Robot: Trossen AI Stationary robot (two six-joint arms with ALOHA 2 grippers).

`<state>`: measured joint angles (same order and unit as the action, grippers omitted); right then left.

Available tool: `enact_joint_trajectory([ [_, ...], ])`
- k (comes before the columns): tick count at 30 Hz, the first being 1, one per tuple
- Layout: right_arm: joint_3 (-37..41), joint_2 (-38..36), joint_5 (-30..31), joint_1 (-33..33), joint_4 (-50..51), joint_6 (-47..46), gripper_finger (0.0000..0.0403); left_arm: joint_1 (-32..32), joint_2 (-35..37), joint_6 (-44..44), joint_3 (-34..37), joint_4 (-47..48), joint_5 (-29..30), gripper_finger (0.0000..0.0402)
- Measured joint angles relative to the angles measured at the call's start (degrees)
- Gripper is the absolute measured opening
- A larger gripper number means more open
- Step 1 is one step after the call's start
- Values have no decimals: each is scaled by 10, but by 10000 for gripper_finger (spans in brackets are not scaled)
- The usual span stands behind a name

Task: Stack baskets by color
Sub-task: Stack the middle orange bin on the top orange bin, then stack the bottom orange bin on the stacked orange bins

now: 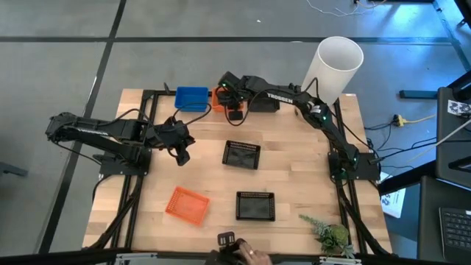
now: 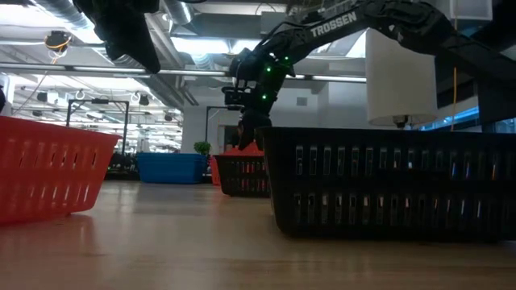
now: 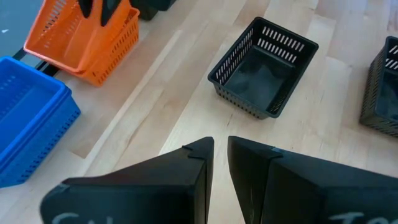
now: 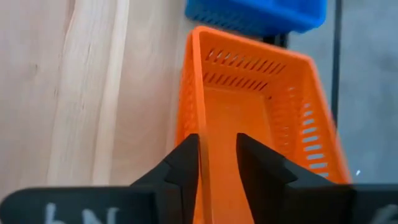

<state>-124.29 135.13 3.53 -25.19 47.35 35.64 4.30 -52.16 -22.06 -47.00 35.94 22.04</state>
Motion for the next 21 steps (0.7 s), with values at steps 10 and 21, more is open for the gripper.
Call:
enact_joint_trajectory([
  [10, -73, 0, 18, 24, 49, -9, 114, 0, 0, 0, 0, 0, 0, 39],
  [21, -100, -28, 7, 65, 370, -319, 113, 0, 0, 0, 0, 0, 0, 39],
])
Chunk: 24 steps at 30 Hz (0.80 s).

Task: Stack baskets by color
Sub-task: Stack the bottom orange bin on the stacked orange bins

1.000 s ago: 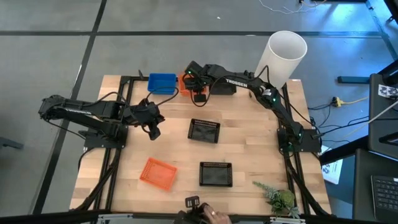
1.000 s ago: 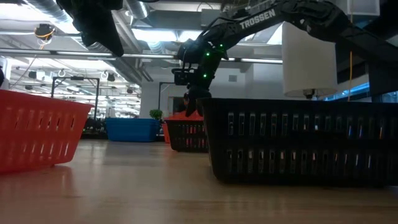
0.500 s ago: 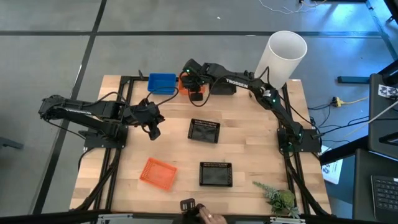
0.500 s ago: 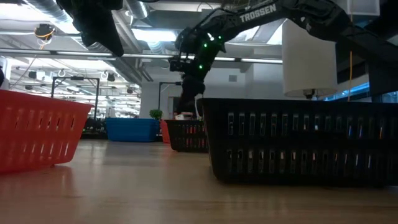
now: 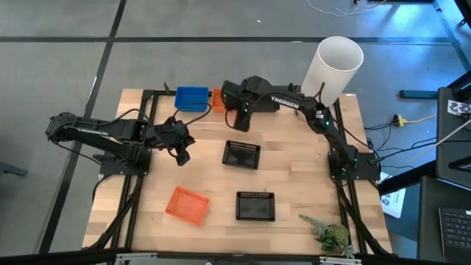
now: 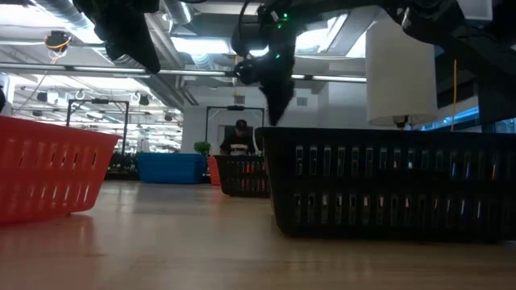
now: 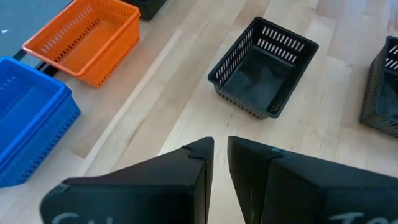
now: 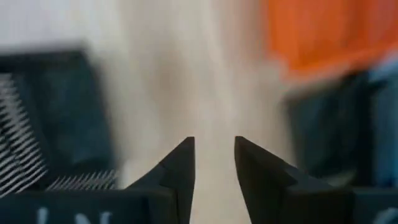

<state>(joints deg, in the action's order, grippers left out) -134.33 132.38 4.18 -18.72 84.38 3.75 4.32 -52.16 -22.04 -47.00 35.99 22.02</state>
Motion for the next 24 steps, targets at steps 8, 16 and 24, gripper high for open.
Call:
enact_joint_trajectory([
  [8, 40, -13, -33, 60, 55, -78, 113, 0, 0, -4, 0, 0, 0, 39],
  [16, 201, -114, -40, 129, 55, -49, 113, 0, 0, -34, 0, 9, -23, 39],
  [24, 446, -292, -39, 189, -24, -158, 113, 0, 0, -34, 0, 10, -71, 39],
])
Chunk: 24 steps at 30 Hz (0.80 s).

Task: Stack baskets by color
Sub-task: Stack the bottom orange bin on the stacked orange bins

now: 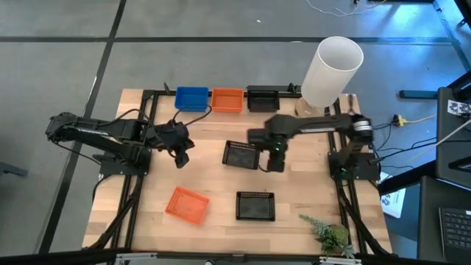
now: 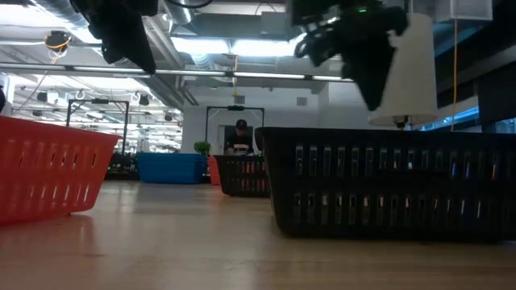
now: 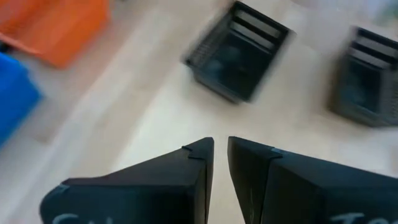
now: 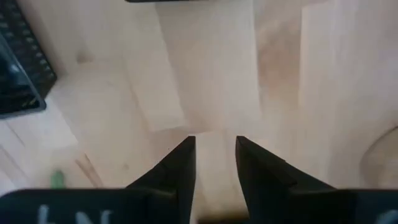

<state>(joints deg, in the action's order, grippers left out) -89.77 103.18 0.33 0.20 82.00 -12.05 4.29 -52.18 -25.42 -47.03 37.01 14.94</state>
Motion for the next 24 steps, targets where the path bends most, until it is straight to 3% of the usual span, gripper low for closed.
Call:
enact_joint_trajectory([
  [4, 108, -74, 0, 34, -81, -78, 113, 3, -21, 7, -1, 1, -105, 39],
  [6, 148, -102, 0, 50, -115, -109, 113, 18, -38, 10, -1, 2, -130, 39],
  [11, 223, -147, 1, 81, -199, -152, 113, 66, -107, -3, -1, 19, -150, 43],
  [19, 281, -160, 0, 104, -254, -194, 113, 133, -193, -84, -1, 40, -230, 87],
  [24, 292, -160, 1, 105, -274, -194, 113, 169, -209, -64, 0, 40, -201, 114],
])
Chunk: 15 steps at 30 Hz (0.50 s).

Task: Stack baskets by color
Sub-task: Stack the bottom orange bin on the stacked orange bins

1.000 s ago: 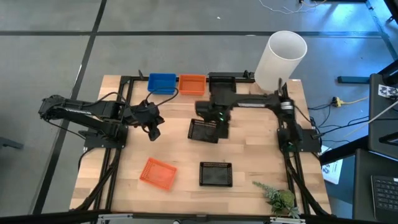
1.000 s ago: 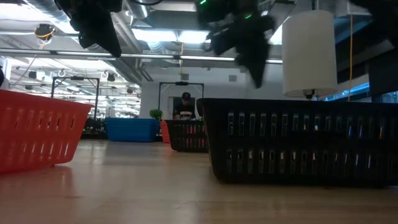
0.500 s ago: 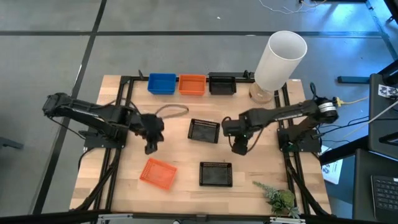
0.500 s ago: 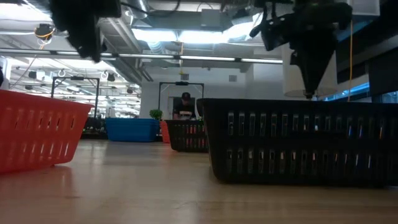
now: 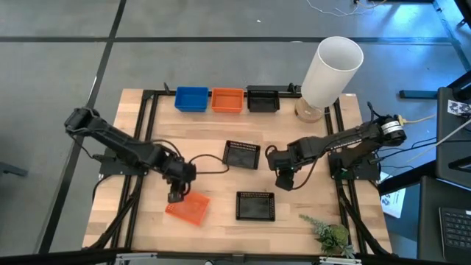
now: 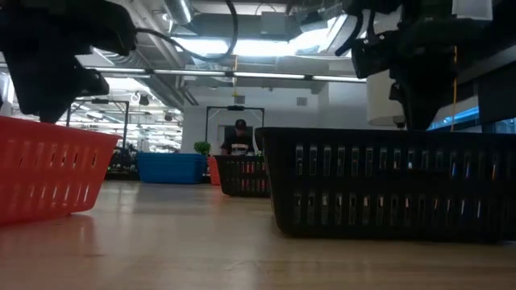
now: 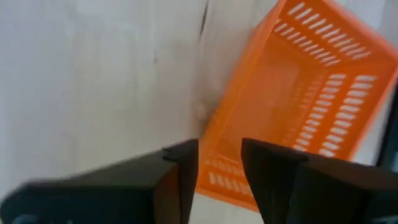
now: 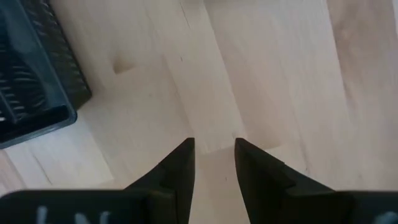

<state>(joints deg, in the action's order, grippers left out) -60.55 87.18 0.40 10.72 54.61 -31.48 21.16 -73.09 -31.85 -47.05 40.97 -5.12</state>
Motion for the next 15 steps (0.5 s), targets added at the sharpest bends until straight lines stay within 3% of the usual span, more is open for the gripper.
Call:
enact_joint_trajectory([
  [5, 0, 0, 1, 0, -23, 2, 113, 32, 0, 81, 0, -4, 56, 122],
  [15, 0, 0, 1, 0, -27, -10, 113, 51, -40, 85, 0, -8, 70, 120],
])
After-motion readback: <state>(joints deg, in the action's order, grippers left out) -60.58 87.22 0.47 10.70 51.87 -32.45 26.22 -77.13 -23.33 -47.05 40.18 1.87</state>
